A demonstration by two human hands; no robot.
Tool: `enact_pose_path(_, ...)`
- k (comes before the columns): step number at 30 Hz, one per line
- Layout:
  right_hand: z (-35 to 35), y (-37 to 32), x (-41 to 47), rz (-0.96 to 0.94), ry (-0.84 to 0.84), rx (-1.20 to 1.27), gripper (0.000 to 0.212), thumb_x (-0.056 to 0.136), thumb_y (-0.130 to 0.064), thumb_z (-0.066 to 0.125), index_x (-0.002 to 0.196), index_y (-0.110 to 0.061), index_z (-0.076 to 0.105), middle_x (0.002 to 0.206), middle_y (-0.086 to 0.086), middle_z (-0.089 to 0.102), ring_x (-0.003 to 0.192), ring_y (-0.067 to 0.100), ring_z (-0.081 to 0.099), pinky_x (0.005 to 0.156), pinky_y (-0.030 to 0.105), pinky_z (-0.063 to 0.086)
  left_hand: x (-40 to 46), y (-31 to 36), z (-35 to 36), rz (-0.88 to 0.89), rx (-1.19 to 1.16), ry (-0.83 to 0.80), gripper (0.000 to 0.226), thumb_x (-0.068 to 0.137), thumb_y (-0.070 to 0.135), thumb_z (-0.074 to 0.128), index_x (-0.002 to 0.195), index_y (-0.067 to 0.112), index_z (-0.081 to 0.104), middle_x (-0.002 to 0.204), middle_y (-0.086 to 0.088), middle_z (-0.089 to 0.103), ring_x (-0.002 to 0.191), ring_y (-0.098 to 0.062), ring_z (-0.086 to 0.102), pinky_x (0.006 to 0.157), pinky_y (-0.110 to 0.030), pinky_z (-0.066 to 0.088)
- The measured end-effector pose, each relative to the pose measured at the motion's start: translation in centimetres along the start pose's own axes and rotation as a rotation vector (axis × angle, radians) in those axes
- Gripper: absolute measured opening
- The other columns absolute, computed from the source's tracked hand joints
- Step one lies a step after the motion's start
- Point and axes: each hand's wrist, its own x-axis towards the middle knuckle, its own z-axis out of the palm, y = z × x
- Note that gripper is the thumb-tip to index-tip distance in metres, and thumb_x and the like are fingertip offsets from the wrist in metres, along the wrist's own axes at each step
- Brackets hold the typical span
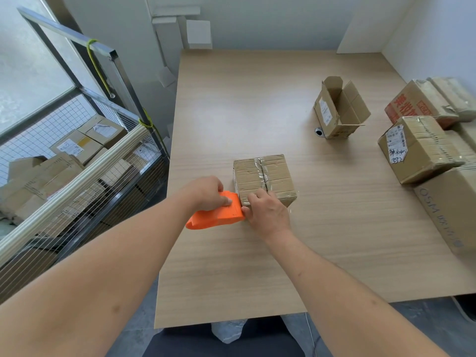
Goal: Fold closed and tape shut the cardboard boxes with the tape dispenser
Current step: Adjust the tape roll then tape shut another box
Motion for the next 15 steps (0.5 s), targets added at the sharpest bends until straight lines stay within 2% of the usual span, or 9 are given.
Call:
enact_pose_path(5,0.1,-0.1,-0.1,0.001,-0.011,-0.011,0.025,0.096,-0.041,0.063,0.103,-0.017,0.062,0.109,-0.001,0.056,0.109,0.024,0.051,0.067,0.034,0.044,-0.5,1.1,-1.0,0.012,0.081,-0.030,0.059,0.086,0.057,0.071,0.135,0.024,0.060,0.133,-0.003,0.062,0.116,-0.027,0.058,0.088,-0.035,0.045)
enact_pose_path(9,0.1,-0.4,0.0,-0.009,-0.004,-0.008,0.022,0.097,-0.036,0.063,0.103,-0.014,0.063,0.108,0.002,0.057,0.109,0.026,0.052,0.069,0.036,0.047,-1.1,2.4,-1.4,0.060,0.250,0.025,0.053,0.089,0.056,0.067,0.132,0.025,0.061,0.129,-0.003,0.063,0.117,-0.028,0.059,0.097,-0.040,0.050)
enact_pose_path(15,-0.1,-0.5,-0.1,-0.029,0.009,-0.002,0.019,0.098,-0.030,0.063,0.102,-0.012,0.064,0.106,0.005,0.059,0.107,0.029,0.054,0.065,0.035,0.043,-2.2,2.6,-1.2,0.073,0.306,0.082,0.044,0.092,0.055,0.064,0.125,0.026,0.063,0.122,-0.001,0.065,0.112,-0.028,0.061,0.095,-0.043,0.051)
